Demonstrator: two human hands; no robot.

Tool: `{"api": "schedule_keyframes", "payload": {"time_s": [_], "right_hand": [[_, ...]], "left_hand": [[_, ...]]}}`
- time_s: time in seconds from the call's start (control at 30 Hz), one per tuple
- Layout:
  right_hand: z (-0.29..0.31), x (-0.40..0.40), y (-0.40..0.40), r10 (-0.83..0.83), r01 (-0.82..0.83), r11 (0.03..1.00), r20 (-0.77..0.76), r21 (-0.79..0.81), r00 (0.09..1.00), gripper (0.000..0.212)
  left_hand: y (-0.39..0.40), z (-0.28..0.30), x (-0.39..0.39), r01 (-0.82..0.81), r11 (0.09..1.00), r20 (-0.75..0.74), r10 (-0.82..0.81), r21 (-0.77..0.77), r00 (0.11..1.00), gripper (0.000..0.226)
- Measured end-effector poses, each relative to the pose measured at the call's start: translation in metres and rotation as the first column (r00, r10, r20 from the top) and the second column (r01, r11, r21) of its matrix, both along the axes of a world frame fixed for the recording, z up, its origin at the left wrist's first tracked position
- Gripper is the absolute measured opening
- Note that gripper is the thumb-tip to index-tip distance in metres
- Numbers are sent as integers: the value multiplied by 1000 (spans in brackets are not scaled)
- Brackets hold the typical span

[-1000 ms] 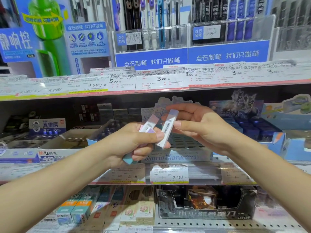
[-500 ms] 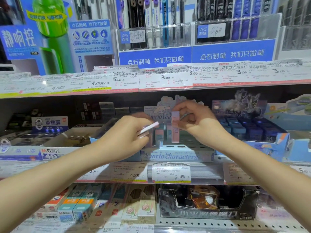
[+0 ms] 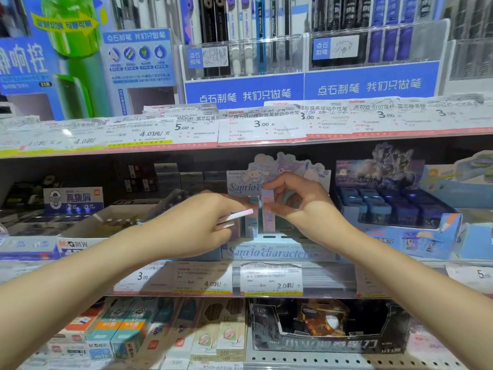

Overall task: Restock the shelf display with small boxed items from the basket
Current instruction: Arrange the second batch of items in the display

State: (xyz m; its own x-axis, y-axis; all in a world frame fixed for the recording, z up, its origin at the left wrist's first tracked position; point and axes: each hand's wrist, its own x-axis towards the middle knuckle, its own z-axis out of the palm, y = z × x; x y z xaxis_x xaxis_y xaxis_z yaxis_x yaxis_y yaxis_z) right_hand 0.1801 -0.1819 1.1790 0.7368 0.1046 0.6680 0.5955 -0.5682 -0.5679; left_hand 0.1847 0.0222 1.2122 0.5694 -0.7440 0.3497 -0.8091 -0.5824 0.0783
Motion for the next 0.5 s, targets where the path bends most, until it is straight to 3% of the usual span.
{"api": "schedule_keyframes", "payload": {"time_s": [0.1, 0.23, 0.4, 0.5], "right_hand": [[1, 1, 1, 30, -30, 1000, 28, -10, 999, 4], [3, -2, 2, 31, -24, 996, -79, 87, 996, 34], [6, -1, 5, 8, 13, 991, -155, 134, 988, 38], [10, -12, 7, -9, 18, 992, -68, 123, 998, 27]], "left_hand": [[0, 2, 0, 23, 999, -21, -24, -30, 1000, 37], [-1, 2, -1, 10, 1000, -20, -11, -19, 1000, 38], [0, 2, 0, -18, 999, -55, 16, -29, 998, 28], [-2, -2, 0, -18, 992, 21, 20, -122, 1000, 11]]}}
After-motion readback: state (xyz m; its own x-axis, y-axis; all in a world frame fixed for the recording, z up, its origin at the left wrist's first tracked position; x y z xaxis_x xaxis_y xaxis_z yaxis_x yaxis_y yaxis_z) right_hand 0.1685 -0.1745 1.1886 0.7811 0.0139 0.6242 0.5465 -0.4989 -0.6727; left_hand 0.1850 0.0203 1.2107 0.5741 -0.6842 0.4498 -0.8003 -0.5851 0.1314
